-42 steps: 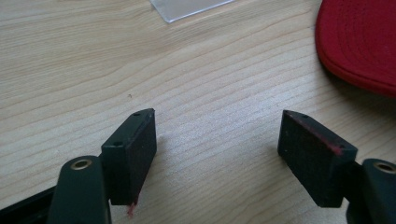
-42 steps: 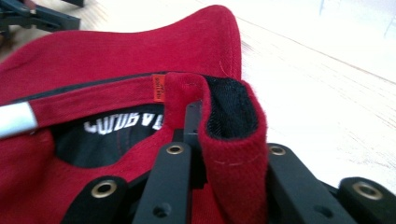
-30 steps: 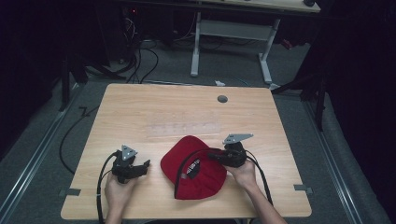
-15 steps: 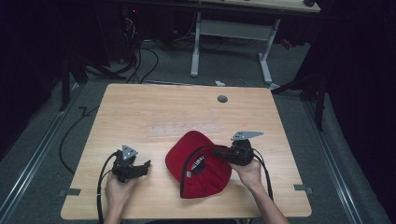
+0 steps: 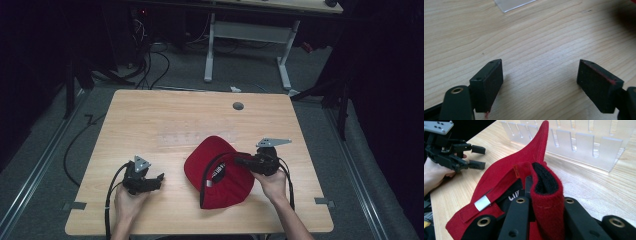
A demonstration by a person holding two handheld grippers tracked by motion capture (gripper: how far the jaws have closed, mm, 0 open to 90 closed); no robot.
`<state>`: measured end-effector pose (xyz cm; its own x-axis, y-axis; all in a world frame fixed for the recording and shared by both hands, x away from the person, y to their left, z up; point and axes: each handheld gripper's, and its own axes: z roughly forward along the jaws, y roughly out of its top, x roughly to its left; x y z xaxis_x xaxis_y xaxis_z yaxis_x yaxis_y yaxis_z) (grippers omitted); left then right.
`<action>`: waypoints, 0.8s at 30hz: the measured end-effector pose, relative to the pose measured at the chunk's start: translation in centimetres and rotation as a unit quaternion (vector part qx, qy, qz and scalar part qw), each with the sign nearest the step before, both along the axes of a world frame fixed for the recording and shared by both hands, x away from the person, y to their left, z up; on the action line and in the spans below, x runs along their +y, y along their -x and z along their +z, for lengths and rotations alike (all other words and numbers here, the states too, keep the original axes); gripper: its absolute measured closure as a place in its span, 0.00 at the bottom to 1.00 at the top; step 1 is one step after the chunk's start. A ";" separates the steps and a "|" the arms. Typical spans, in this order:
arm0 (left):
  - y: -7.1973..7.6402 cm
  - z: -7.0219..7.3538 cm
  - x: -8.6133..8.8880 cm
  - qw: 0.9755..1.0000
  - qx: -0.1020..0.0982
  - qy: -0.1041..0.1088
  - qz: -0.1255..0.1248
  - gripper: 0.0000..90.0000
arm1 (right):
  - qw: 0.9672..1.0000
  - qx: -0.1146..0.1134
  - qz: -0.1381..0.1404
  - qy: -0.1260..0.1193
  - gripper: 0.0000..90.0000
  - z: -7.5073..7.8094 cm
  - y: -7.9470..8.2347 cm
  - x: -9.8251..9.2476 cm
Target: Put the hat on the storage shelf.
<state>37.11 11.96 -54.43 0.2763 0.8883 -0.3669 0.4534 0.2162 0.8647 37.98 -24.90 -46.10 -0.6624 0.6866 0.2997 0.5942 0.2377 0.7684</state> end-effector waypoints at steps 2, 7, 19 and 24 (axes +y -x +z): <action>0.5 0.5 -0.4 1.000 -0.012 0.001 -0.011 0.24 | 1.000 -0.001 -0.003 -0.002 0.93 0.2 0.0 -0.1; 1.6 1.5 -1.7 0.998 -0.033 0.006 -0.047 0.23 | 1.000 -0.005 -0.008 -0.006 0.93 1.1 0.0 -0.3; 3.4 3.0 -4.9 0.992 -0.060 0.003 -0.110 0.21 | 1.000 -0.001 -0.019 -0.019 0.93 2.7 -0.5 -0.5; 3.6 3.4 -6.5 0.989 -0.066 0.000 -0.129 0.20 | 0.999 0.004 -0.022 -0.023 0.93 3.3 -1.0 -0.2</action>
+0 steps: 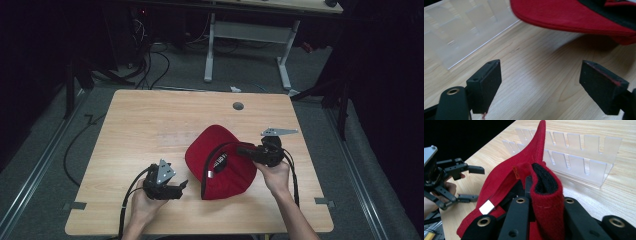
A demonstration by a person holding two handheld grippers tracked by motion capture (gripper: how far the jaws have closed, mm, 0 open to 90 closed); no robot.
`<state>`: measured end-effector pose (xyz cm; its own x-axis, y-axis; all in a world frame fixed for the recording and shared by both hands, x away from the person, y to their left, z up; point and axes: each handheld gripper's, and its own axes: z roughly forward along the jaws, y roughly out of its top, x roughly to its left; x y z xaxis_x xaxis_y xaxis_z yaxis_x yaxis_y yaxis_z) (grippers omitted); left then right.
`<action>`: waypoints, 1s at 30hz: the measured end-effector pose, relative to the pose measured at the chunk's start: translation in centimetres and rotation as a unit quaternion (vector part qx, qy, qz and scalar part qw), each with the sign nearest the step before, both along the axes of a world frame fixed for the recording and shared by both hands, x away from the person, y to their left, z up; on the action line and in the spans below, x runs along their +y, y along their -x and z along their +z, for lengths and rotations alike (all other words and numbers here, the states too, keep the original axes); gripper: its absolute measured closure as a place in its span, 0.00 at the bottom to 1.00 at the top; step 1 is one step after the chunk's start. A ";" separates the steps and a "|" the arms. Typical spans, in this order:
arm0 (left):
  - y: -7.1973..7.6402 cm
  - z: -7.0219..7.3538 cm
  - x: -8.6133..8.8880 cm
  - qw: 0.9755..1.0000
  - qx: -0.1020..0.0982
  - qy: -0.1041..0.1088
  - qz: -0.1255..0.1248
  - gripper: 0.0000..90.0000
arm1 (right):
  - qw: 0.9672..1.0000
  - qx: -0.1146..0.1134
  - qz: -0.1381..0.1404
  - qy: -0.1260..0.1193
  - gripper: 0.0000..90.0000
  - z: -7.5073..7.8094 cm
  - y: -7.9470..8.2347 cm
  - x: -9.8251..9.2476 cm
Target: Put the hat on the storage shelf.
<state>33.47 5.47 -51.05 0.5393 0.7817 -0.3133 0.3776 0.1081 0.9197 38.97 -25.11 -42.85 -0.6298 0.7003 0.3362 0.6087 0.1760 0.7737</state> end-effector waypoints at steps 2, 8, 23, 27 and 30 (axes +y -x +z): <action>0.0 0.0 -0.2 1.000 0.001 0.001 -0.003 0.20 | 1.000 0.002 -0.001 -0.004 0.93 0.1 -0.2 0.1; -0.1 -0.1 -1.5 1.000 0.000 -0.011 -0.008 0.18 | 1.000 0.008 -0.001 -0.008 0.93 0.4 -0.5 0.6; -0.2 0.6 -2.2 1.000 -0.022 0.011 0.007 0.17 | 1.000 0.015 -0.008 -0.001 0.93 0.5 -0.9 1.7; -0.1 0.8 -2.0 1.000 -0.028 0.007 0.011 0.17 | 1.000 0.016 -0.009 0.019 0.93 0.5 -0.8 1.9; -0.1 0.9 -2.1 0.999 -0.033 0.003 0.013 0.17 | 0.999 0.022 -0.009 0.025 0.93 0.4 -0.8 2.0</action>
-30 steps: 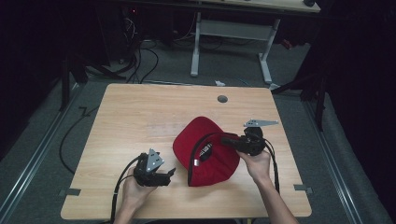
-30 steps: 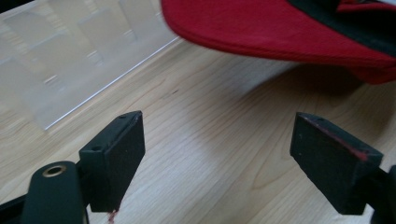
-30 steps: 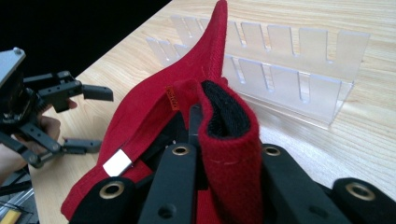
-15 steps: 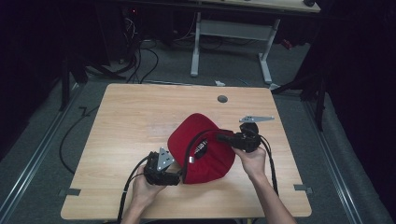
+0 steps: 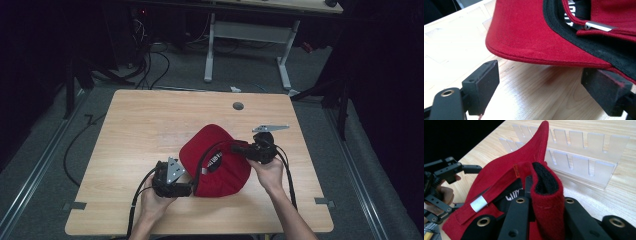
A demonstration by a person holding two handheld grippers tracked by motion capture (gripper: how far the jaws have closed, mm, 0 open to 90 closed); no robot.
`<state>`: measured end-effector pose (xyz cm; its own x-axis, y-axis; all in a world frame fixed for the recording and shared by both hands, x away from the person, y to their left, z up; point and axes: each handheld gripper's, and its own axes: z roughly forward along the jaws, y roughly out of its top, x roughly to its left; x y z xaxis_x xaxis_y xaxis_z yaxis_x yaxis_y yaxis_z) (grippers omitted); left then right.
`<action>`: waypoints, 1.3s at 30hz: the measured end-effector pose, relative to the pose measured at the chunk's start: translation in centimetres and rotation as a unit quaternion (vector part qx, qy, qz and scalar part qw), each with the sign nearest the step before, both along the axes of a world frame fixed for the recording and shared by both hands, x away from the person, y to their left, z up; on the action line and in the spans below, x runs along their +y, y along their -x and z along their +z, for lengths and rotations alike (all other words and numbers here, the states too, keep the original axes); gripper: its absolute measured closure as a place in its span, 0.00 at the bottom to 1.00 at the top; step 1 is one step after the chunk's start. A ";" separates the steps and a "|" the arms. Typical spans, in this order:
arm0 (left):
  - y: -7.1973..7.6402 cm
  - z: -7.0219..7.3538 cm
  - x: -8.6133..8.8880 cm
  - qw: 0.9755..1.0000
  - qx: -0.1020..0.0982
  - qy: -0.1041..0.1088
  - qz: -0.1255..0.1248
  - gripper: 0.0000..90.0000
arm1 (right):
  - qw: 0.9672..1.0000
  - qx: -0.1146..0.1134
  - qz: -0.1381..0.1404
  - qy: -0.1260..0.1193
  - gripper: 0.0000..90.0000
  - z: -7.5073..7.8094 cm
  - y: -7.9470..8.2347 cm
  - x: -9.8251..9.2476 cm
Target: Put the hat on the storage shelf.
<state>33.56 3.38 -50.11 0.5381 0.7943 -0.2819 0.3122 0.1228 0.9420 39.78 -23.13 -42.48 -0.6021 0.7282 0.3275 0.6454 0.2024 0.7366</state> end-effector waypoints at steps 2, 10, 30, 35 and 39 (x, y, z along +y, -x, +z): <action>0.0 0.0 0.0 1.000 -0.003 -0.003 0.000 0.17 | 1.000 0.004 0.003 0.006 0.93 -0.1 0.0 0.1; 0.0 0.3 -0.2 1.000 -0.015 -0.026 0.001 0.17 | 0.999 0.015 0.013 0.027 0.93 -0.3 0.0 0.6; 0.7 0.4 -1.1 0.997 -0.021 -0.062 -0.034 0.36 | 0.998 0.055 0.034 -0.004 0.92 -1.3 0.2 0.5; 0.7 0.8 -0.8 0.997 -0.018 -0.060 -0.038 0.47 | 0.996 0.073 0.059 -0.012 0.92 -1.7 0.4 1.6; 0.8 1.4 0.1 0.998 -0.007 -0.050 -0.049 0.51 | 0.995 0.072 0.065 -0.020 0.92 -1.6 0.4 2.1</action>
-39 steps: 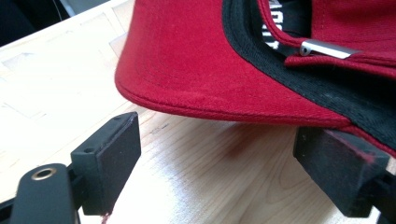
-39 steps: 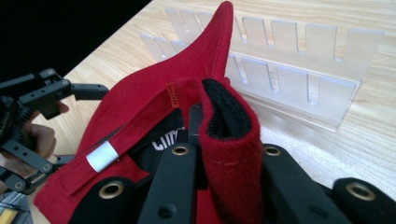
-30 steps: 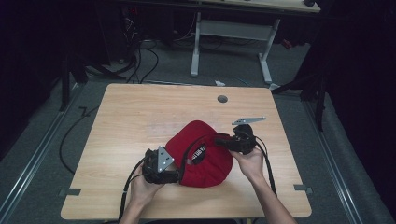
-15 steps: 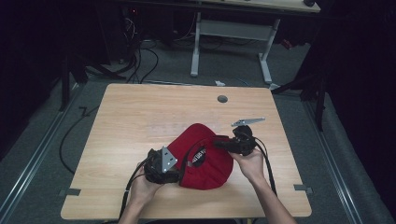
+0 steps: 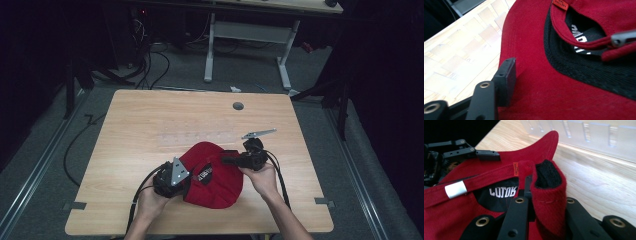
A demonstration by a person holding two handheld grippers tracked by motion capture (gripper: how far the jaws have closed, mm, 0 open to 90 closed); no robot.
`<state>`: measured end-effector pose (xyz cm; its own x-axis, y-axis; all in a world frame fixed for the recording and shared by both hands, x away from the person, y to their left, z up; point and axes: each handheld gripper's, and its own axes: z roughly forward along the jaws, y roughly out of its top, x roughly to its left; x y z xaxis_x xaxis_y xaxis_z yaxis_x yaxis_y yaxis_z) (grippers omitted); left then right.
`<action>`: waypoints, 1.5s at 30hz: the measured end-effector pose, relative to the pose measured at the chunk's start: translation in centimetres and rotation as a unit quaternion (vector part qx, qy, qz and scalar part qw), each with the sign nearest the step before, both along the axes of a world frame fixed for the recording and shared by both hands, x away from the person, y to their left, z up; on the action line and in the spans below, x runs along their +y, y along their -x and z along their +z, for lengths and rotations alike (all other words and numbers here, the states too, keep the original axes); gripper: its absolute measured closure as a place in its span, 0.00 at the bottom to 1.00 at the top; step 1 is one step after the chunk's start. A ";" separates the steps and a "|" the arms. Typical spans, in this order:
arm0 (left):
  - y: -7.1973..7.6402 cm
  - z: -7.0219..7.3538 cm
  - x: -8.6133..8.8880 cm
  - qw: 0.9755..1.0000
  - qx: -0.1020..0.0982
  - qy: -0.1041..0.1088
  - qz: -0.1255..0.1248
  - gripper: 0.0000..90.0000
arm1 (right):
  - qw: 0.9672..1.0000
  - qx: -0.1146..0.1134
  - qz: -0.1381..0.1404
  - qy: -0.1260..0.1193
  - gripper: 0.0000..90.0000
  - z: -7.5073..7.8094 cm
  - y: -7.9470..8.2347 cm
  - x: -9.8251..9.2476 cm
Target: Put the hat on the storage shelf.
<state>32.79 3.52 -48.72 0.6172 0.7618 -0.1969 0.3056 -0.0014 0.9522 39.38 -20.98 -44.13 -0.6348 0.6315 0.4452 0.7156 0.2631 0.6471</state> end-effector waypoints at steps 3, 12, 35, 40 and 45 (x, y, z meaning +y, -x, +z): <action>0.2 0.3 0.3 1.000 0.005 0.009 -0.011 0.61 | 1.000 -0.001 0.007 -0.005 0.90 0.0 0.0 0.2; 1.1 1.7 0.5 0.997 0.031 0.032 -0.062 0.81 | 1.000 -0.010 0.016 -0.020 0.83 0.2 0.0 -0.1; 2.3 3.7 3.5 0.997 0.029 0.047 -0.051 0.94 | 0.988 -0.083 -0.090 -0.093 0.51 2.1 0.4 -5.4; 1.8 5.0 4.7 0.996 0.031 0.076 -0.036 0.94 | 0.990 -0.100 -0.102 -0.021 0.50 0.6 0.6 -5.5; 0.6 5.2 5.4 0.993 0.046 0.105 -0.016 0.94 | 0.989 -0.088 -0.109 0.040 0.48 -3.2 0.5 -4.9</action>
<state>32.14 8.94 -43.53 0.6123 0.6784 -0.4060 0.3948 0.1825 0.9004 38.88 -25.92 -47.30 -0.5427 0.7912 0.2820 0.6387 0.1707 0.7503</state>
